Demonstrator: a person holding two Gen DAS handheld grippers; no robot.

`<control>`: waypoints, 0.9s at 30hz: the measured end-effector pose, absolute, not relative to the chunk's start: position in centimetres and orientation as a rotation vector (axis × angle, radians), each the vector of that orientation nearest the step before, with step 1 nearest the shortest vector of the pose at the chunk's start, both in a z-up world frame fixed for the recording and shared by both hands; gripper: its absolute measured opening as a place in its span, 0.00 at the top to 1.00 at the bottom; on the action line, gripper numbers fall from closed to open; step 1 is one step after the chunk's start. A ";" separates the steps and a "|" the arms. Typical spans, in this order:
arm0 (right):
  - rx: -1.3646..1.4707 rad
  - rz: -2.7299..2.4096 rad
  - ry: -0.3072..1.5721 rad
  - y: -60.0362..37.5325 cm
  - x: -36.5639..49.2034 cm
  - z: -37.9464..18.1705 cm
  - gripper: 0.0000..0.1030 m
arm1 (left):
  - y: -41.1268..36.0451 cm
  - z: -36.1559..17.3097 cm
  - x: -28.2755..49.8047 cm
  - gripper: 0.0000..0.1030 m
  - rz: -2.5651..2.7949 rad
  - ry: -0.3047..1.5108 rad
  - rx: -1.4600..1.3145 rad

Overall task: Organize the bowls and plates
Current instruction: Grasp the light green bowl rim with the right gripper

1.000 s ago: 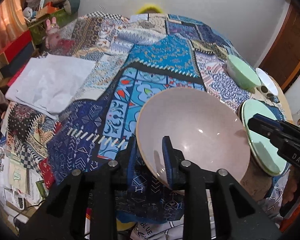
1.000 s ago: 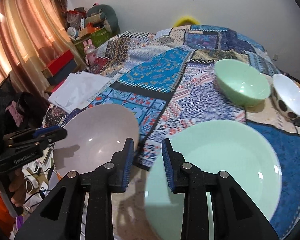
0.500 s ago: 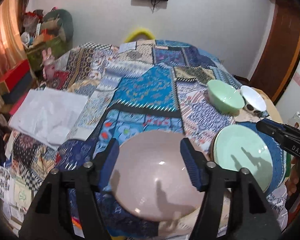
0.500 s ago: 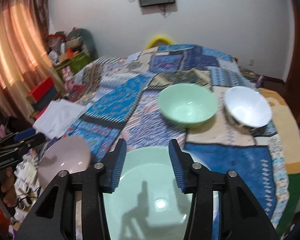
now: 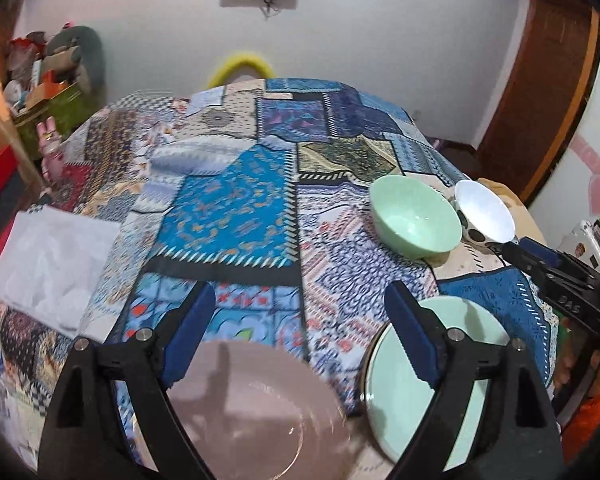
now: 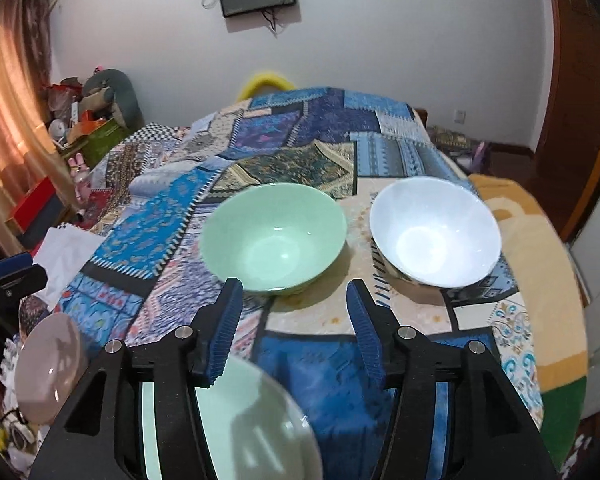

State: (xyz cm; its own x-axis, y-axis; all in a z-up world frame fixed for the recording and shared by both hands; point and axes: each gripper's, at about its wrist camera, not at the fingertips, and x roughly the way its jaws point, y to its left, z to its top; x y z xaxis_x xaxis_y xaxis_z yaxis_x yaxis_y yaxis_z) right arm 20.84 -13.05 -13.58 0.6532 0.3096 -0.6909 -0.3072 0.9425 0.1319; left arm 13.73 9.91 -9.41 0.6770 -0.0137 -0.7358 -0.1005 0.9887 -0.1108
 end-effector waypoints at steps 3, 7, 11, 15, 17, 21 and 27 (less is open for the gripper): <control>0.035 0.342 0.821 -13.8 22.9 -14.7 0.51 | 8.6 -9.7 15.7 0.15 0.027 0.834 -0.119; 0.079 0.354 0.871 -14.5 24.9 -15.8 0.60 | 7.2 -10.5 18.0 0.15 0.007 0.853 -0.084; 0.089 0.365 0.910 -14.4 26.5 -17.0 0.65 | 6.3 -11.7 20.2 0.15 -0.011 0.881 -0.068; 0.064 0.377 0.942 -13.6 27.6 -18.1 0.71 | 6.0 -12.9 22.4 0.15 -0.019 0.916 -0.080; 0.046 0.377 0.947 -13.4 28.1 -18.3 0.72 | 6.0 -13.4 23.5 0.15 -0.017 0.927 -0.080; 0.023 0.387 0.969 -13.1 29.0 -18.9 0.74 | 5.7 -14.2 25.0 0.15 -0.021 0.940 -0.066; 0.024 0.419 0.984 -12.6 29.8 -19.6 0.81 | 5.1 -15.5 26.5 0.15 -0.015 0.954 -0.028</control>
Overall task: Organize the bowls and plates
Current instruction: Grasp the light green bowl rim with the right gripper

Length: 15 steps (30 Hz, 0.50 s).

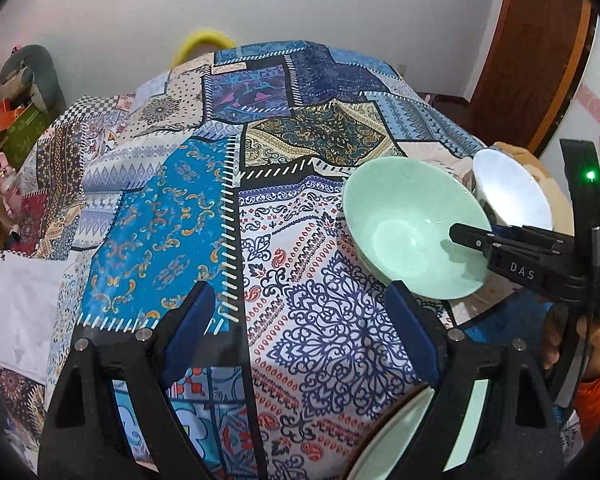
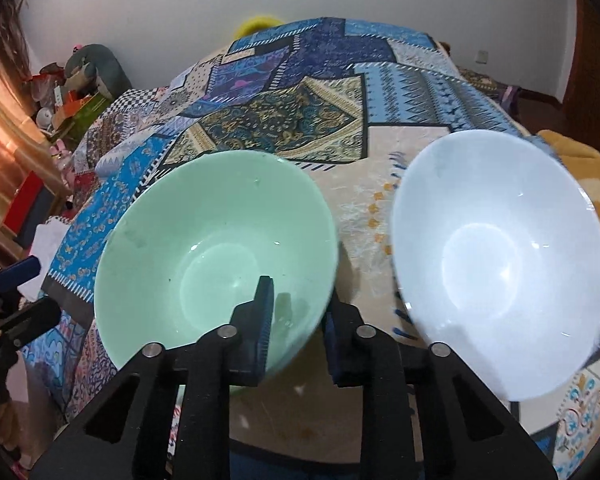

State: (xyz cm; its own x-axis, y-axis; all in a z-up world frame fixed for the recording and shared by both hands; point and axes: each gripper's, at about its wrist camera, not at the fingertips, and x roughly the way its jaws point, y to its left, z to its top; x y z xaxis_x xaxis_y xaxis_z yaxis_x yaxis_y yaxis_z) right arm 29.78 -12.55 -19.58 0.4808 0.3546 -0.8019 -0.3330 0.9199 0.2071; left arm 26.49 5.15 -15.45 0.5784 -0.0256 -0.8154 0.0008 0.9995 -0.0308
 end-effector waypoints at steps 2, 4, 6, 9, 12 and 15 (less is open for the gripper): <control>0.000 0.427 0.972 -12.3 29.7 -19.6 0.81 | 5.0 -15.8 26.8 0.15 -0.017 0.959 -0.024; 0.006 0.437 0.972 -12.4 29.6 -19.6 0.81 | 4.8 -16.0 27.1 0.15 -0.020 0.962 -0.024; 0.026 0.459 0.980 -12.6 29.7 -19.6 0.81 | 4.6 -16.1 27.4 0.15 -0.019 0.958 -0.024; 0.048 0.499 0.994 -12.5 29.7 -19.7 0.81 | 4.4 -16.4 27.8 0.15 -0.024 0.962 -0.019; 0.009 0.527 0.984 -11.8 29.1 -19.6 0.81 | 4.4 -16.6 28.2 0.15 -0.023 0.964 -0.028; -0.023 0.546 0.980 -11.4 28.7 -19.5 0.80 | 4.2 -16.8 28.7 0.18 -0.013 0.966 -0.021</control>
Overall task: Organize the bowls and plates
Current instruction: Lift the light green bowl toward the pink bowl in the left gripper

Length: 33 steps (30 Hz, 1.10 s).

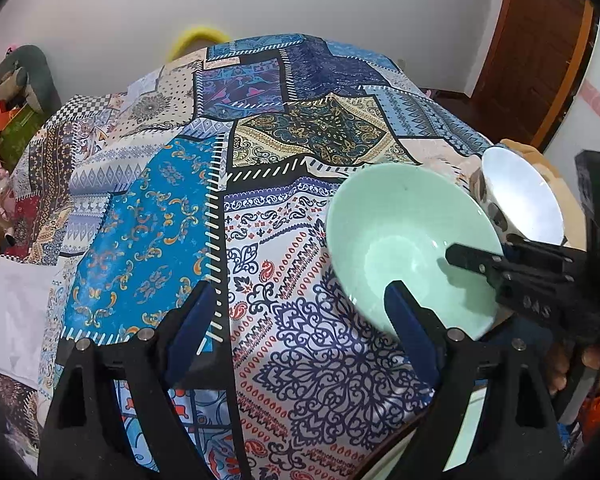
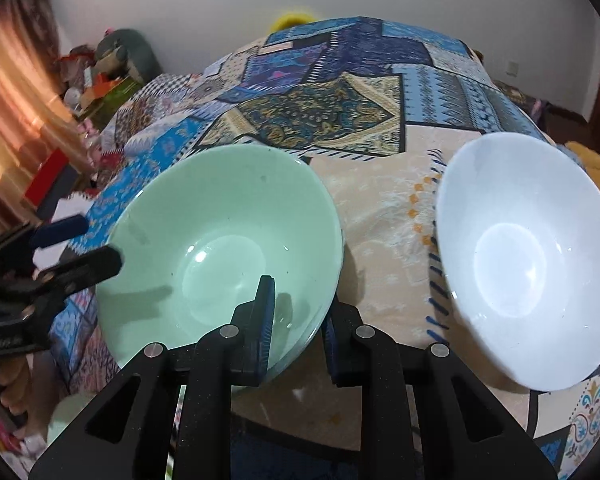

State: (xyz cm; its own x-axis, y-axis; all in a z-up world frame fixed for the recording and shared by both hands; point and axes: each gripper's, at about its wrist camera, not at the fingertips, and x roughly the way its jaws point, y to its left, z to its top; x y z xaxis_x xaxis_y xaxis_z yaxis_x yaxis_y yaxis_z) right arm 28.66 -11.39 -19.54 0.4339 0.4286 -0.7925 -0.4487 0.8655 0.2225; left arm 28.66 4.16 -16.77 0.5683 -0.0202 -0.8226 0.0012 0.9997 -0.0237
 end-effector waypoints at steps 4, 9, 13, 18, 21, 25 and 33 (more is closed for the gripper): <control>-0.007 0.575 0.985 -12.0 28.4 -19.5 0.80 | 3.5 -17.5 29.0 0.30 -0.020 0.993 0.009; 0.018 0.578 0.989 -12.2 28.5 -19.7 0.80 | 3.1 -18.8 29.5 0.48 -0.044 1.053 -0.006; 0.036 0.580 0.990 -12.2 28.5 -19.8 0.80 | 2.4 -19.2 30.2 0.62 -0.057 1.074 -0.002; 0.029 0.570 0.992 -12.2 28.3 -19.7 0.80 | 1.0 -19.6 30.5 0.83 -0.073 1.073 0.036; 0.019 0.560 0.986 -12.0 28.1 -19.5 0.80 | 0.8 -19.5 30.5 0.83 -0.065 1.056 0.048; 0.009 0.550 0.980 -11.9 27.8 -19.1 0.80 | 1.0 -19.3 30.5 0.83 -0.071 1.062 0.028; 0.001 0.548 0.961 -11.9 26.4 -17.4 0.80 | 1.1 -18.0 29.2 0.83 -0.081 1.042 -0.009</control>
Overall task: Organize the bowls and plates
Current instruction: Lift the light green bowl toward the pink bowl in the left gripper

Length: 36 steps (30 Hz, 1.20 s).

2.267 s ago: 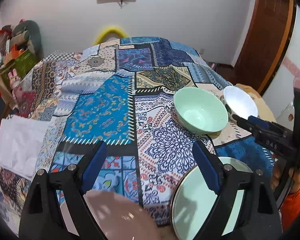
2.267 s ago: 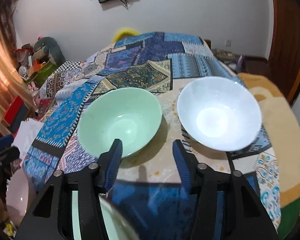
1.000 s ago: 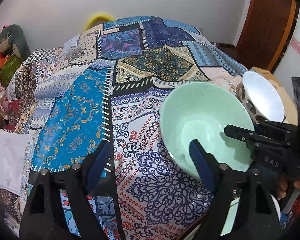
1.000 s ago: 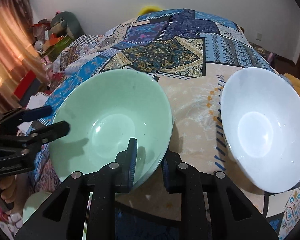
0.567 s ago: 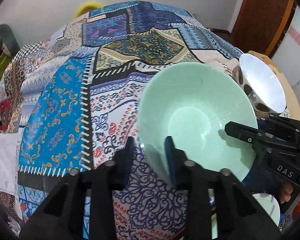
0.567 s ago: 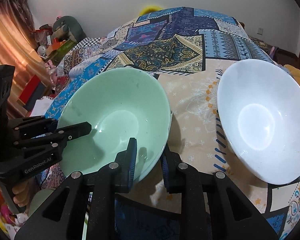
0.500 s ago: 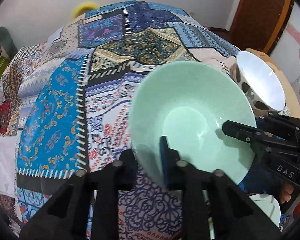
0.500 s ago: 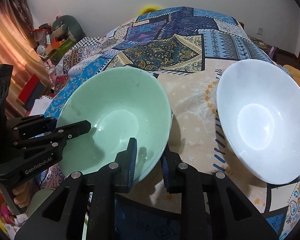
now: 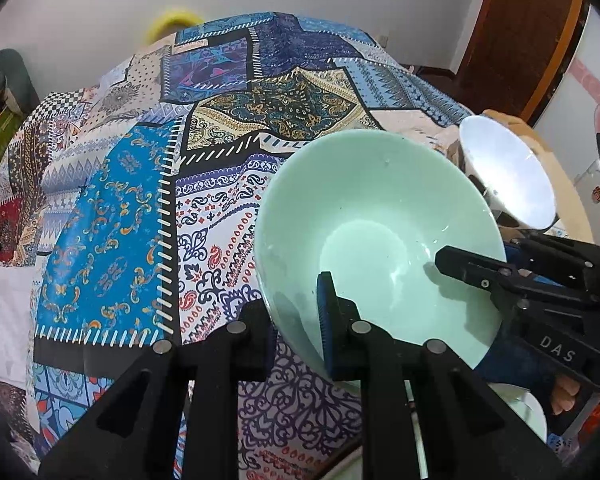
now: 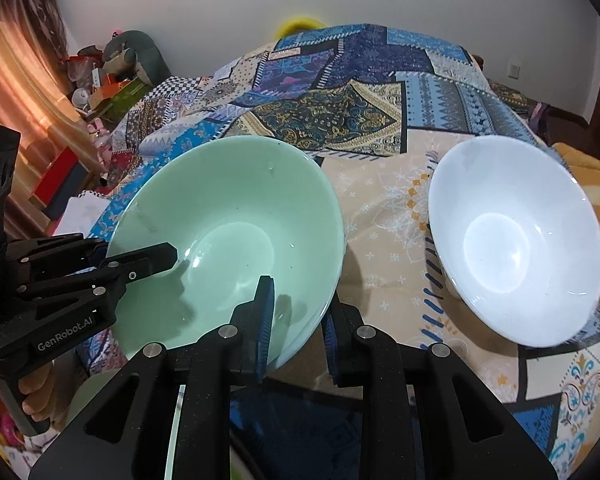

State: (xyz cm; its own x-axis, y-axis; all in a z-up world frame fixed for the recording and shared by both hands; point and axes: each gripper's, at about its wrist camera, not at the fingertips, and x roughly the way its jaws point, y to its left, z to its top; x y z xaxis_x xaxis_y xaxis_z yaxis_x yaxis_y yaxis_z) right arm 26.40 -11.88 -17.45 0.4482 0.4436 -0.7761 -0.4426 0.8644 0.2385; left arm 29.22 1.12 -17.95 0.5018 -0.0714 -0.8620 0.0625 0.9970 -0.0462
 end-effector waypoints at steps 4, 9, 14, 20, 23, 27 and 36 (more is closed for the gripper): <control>-0.007 0.549 0.935 -11.8 25.3 -16.1 0.80 | 1.1 -17.0 28.1 0.83 -0.085 1.025 -0.015; -0.033 0.556 0.891 -11.5 23.6 -14.2 0.80 | 1.3 -15.2 26.3 0.83 -0.090 0.994 -0.039; -0.039 0.577 0.865 -10.9 21.8 -12.8 0.80 | 1.5 -13.2 23.9 0.83 -0.085 0.963 -0.047; -0.046 0.602 0.830 -10.0 19.5 -11.5 0.80 | 2.2 -11.1 20.6 0.83 -0.063 0.926 -0.049; -0.043 0.617 0.816 -9.4 18.4 -10.9 0.80 | 2.8 -10.2 18.8 0.83 -0.054 0.912 -0.063; -0.042 0.635 0.801 -8.6 17.1 -10.5 0.80 | 3.5 -9.3 16.6 0.83 -0.040 0.896 -0.069; -0.039 0.684 0.779 -6.6 14.1 -9.9 0.80 | 5.7 -7.8 11.9 0.83 -0.011 0.865 -0.105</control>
State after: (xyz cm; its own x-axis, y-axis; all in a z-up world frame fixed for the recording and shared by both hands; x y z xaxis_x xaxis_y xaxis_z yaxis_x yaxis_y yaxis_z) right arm 14.08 -6.55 -9.91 0.5092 0.5535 -0.6591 -0.5815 0.7858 0.2107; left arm 11.92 5.68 -7.77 0.6488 -0.0523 -0.7592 -0.0328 0.9948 -0.0966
